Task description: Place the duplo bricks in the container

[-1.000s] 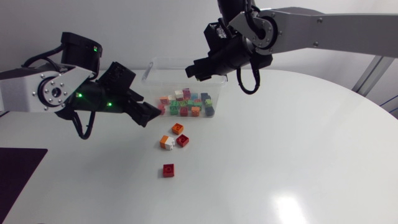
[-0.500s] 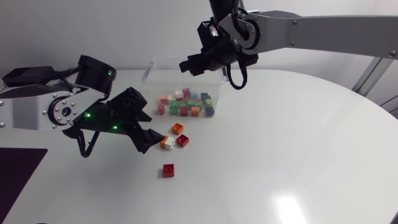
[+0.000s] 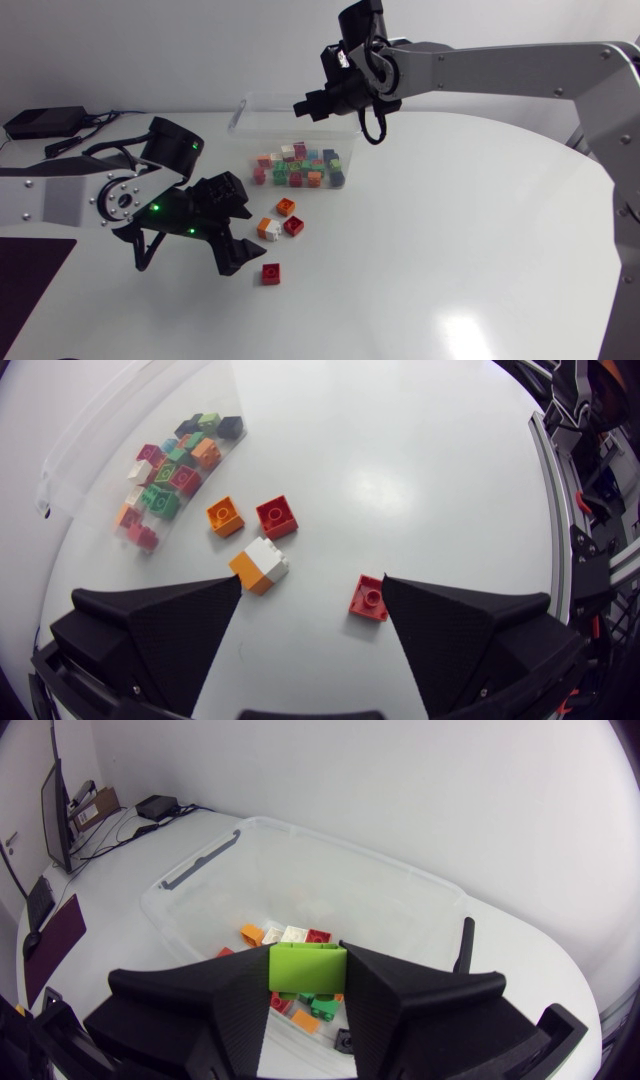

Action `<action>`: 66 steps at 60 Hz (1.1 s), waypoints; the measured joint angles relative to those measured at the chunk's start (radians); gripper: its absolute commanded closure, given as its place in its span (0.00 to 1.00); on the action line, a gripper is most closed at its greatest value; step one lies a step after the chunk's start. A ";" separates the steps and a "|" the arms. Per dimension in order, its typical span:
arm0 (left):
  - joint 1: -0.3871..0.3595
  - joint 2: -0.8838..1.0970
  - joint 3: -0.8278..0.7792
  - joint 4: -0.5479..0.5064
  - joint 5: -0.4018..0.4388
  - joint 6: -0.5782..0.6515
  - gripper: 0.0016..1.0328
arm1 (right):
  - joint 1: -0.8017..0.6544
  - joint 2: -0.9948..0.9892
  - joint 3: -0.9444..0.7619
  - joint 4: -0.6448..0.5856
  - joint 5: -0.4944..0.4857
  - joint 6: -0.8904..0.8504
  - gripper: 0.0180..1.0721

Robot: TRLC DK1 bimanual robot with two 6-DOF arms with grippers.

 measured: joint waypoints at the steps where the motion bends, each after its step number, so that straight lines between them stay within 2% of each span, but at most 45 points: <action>1: -0.002 0.003 0.000 -0.001 0.000 0.006 0.05 | 0.000 0.005 0.005 0.000 0.002 0.000 0.49; 7: -0.014 0.018 -0.002 -0.011 0.000 0.053 0.05 | -0.006 0.034 0.034 0.003 0.006 -0.004 0.15; 10: -0.019 0.021 -0.004 -0.014 -0.001 0.077 0.05 | -0.006 0.039 0.039 0.003 0.013 -0.005 0.06; 23: -0.043 0.074 -0.006 -0.018 0.000 0.192 0.05 | -0.007 0.032 0.034 0.007 0.021 -0.012 0.05; 32: -0.061 0.105 -0.006 -0.018 0.000 0.239 0.06 | -0.006 -0.041 -0.041 0.027 0.021 -0.026 0.05; 45: -0.080 0.145 -0.006 -0.033 0.000 0.282 0.07 | 0.014 -0.214 -0.225 0.059 0.020 -0.052 0.05; 66: -0.109 0.257 0.016 -0.044 0.000 0.297 0.17 | 0.079 -0.400 -0.539 0.082 0.016 -0.095 0.05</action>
